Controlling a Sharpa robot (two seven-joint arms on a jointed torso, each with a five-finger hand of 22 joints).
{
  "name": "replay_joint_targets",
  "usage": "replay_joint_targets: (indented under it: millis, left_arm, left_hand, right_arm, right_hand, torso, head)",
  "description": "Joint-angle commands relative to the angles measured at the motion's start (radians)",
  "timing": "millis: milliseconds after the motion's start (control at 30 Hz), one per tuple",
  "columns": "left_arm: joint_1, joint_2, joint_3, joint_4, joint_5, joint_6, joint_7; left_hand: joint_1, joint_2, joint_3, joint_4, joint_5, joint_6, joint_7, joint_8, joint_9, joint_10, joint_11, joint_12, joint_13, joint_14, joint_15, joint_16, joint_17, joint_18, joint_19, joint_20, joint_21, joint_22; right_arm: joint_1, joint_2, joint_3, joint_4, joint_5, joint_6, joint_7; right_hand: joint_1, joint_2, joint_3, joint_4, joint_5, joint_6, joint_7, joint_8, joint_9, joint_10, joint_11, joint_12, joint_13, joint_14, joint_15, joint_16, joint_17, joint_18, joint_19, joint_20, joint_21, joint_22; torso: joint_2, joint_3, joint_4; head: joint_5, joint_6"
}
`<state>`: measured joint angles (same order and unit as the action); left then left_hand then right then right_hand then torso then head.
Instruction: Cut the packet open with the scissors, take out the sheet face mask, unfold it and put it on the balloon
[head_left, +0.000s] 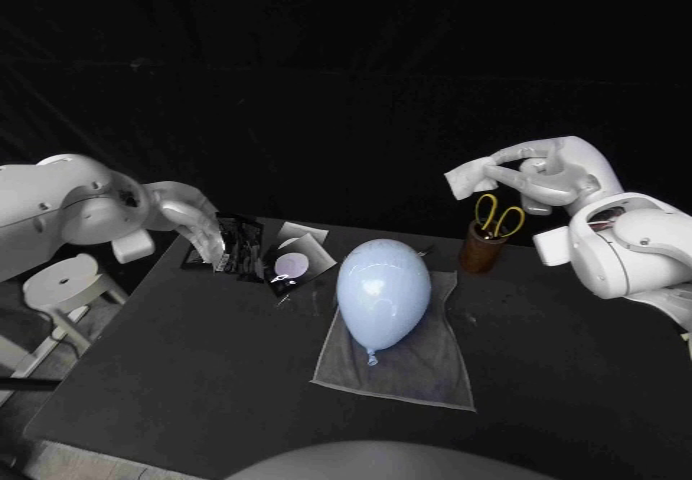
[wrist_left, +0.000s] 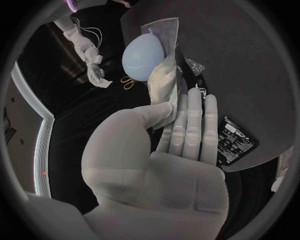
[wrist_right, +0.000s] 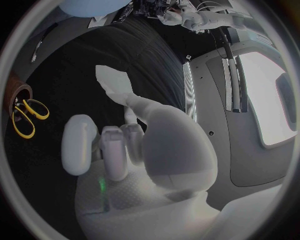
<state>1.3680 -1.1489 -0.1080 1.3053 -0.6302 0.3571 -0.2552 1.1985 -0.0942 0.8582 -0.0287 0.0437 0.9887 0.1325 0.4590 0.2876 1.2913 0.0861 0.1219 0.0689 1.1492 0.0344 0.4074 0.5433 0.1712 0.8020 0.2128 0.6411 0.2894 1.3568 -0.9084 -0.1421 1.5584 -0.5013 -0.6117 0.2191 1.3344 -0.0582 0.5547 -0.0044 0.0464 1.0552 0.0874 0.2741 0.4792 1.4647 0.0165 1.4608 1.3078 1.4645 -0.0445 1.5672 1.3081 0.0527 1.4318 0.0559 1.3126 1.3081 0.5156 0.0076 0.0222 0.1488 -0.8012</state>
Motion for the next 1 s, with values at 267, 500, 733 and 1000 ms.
replay_joint_targets:
  millis: [267, 500, 733, 1000]
  left_arm:
    - [0.001, 0.023, -0.018, -0.026, -0.243, 0.082, -0.132]
    - [0.001, 0.036, -0.020, -0.031, -0.373, 0.132, -0.169]
    - [0.001, 0.051, -0.021, -0.050, -0.451, 0.153, -0.181]
    - [0.000, 0.073, -0.022, -0.056, -0.512, 0.165, -0.190]
  left_hand:
    - [-0.016, -0.040, 0.067, -0.024, 0.007, 0.023, -0.003, 0.003, 0.049, 0.030, -0.012, -0.018, 0.002, 0.012, -0.004, 0.008, 0.004, 0.009, -0.009, -0.007, 0.031, 0.015]
    - [-0.042, -0.053, 0.102, -0.041, 0.007, 0.035, -0.008, 0.001, 0.055, 0.046, -0.016, -0.024, 0.003, 0.021, -0.008, 0.012, 0.006, 0.009, -0.016, -0.010, 0.054, 0.028]
    - [-0.062, -0.059, 0.121, -0.056, 0.008, 0.044, -0.012, 0.002, 0.060, 0.059, -0.021, -0.026, 0.005, 0.030, -0.013, 0.016, 0.009, 0.010, -0.021, -0.016, 0.069, 0.037]
    - [-0.114, -0.075, 0.167, -0.093, 0.067, 0.065, -0.021, 0.009, 0.073, 0.086, -0.030, -0.024, 0.009, 0.048, -0.022, 0.033, 0.020, 0.010, -0.024, -0.024, 0.111, 0.060]
  right_arm:
    - [-0.006, 0.010, 0.000, -0.008, -0.041, 0.028, -0.009]
    - [-0.010, 0.015, -0.001, -0.011, -0.053, 0.032, -0.013]
    - [-0.011, 0.018, -0.002, -0.015, -0.059, 0.035, -0.017]
    - [-0.016, 0.019, -0.004, -0.018, -0.065, 0.037, -0.020]
  right_hand:
    - [-0.001, 0.000, 0.004, 0.000, 0.002, 0.006, 0.002, 0.006, 0.003, 0.042, -0.004, -0.002, 0.184, 0.106, -0.007, 0.004, 0.263, 0.011, -0.004, 0.000, -0.006, 0.084]
    - [-0.001, 0.000, 0.004, 0.000, 0.002, 0.006, 0.002, 0.006, 0.003, 0.042, -0.004, -0.002, 0.184, 0.106, -0.007, 0.004, 0.263, 0.011, -0.004, 0.000, -0.006, 0.084]
    - [-0.001, 0.000, 0.004, 0.000, 0.002, 0.006, 0.002, 0.006, 0.003, 0.042, -0.004, -0.002, 0.184, 0.106, -0.007, 0.004, 0.263, 0.011, -0.004, 0.000, -0.006, 0.084]
    - [-0.001, 0.000, 0.004, 0.000, 0.002, 0.006, 0.002, 0.006, 0.003, 0.042, -0.004, -0.002, 0.184, 0.106, -0.007, 0.004, 0.263, 0.011, -0.004, 0.000, -0.006, 0.084]
  torso:
    - [0.002, -0.0008, 0.0031]
    - [0.002, -0.0012, 0.0043]
    - [0.002, 0.0001, 0.0020]
    - [0.003, 0.0009, 0.0007]
  head:
    - [0.100, -0.027]
    - [0.122, -0.035]
    - [0.143, -0.034]
    - [0.143, -0.028]
